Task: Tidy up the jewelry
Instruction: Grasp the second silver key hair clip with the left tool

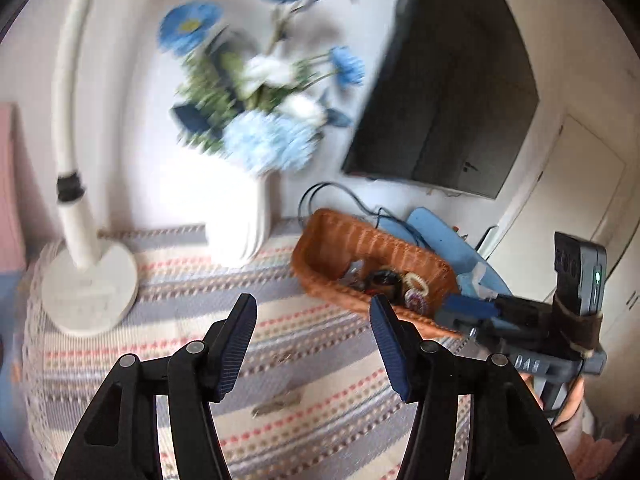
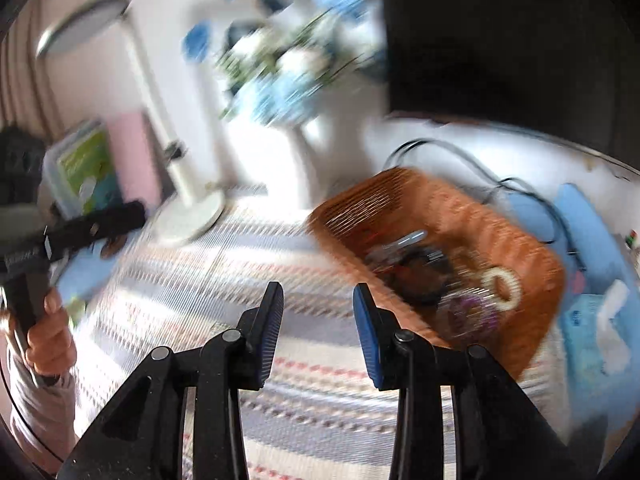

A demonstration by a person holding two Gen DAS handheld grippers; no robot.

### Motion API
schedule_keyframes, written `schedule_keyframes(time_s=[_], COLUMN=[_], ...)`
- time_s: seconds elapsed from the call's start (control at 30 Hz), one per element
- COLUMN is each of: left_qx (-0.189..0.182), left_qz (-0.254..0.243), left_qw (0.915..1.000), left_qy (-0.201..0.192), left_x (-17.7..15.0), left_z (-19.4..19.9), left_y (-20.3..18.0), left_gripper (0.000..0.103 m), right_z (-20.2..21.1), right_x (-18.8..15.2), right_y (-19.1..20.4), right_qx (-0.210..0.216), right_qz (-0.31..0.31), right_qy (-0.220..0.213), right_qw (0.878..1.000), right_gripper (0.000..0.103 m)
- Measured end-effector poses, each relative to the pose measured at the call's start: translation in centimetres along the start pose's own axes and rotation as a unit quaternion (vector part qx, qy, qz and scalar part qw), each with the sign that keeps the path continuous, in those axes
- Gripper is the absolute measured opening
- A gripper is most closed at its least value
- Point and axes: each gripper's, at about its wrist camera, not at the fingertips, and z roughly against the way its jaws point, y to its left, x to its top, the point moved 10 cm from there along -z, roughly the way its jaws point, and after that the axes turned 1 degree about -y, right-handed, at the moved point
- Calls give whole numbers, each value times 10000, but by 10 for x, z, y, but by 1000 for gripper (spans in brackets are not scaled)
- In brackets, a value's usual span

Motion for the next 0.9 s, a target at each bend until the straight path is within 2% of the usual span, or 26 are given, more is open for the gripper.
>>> schedule_keyframes(time_s=[0.13, 0.23, 0.3, 0.4, 0.47, 0.53, 0.6, 0.67, 0.73, 0.9], left_qx=[92, 194, 158, 74, -42, 118, 197, 250, 207, -88], left_qz=[78, -9, -131, -622, -1089, -1606, -1973, -2134, -2118, -1844], left_qw=[9992, 9975, 9960, 9911, 9830, 9732, 9634, 9584, 9579, 9627], left_qy=[376, 682, 873, 1176, 1480, 1639, 1803, 1878, 1928, 1977], left_x=[-19, -38, -54, -78, -96, -109, -118, -121, -121, -125], left_z=[-19, -37, -46, -57, -67, -78, -87, -93, -99, -105], left_y=[27, 39, 40, 28, 13, 4, 0, 2, 5, 19], left_gripper=[61, 60, 60, 61, 61, 61, 61, 61, 60, 60], right_z=[-40, -69, -90, -117, -129, -142, -149, -155, -159, -165], right_x=[-25, -38, -44, -48, -50, -51, -53, -50, -47, -45], right_y=[32, 36, 35, 32, 34, 38, 45, 48, 53, 57], right_qx=[249, 375, 496, 574, 665, 695, 779, 675, 636, 655], right_qz=[249, 223, 227, 375, 550, 757, 952, 1169, 1345, 1585], right_qy=[543, 889, 1122, 1322, 1370, 1393, 1425, 1383, 1312, 1148], right_qw=[9979, 9951, 9922, 9889, 9868, 9849, 9821, 9811, 9801, 9785], right_gripper=[39, 39, 39, 39, 39, 39, 39, 39, 39, 38])
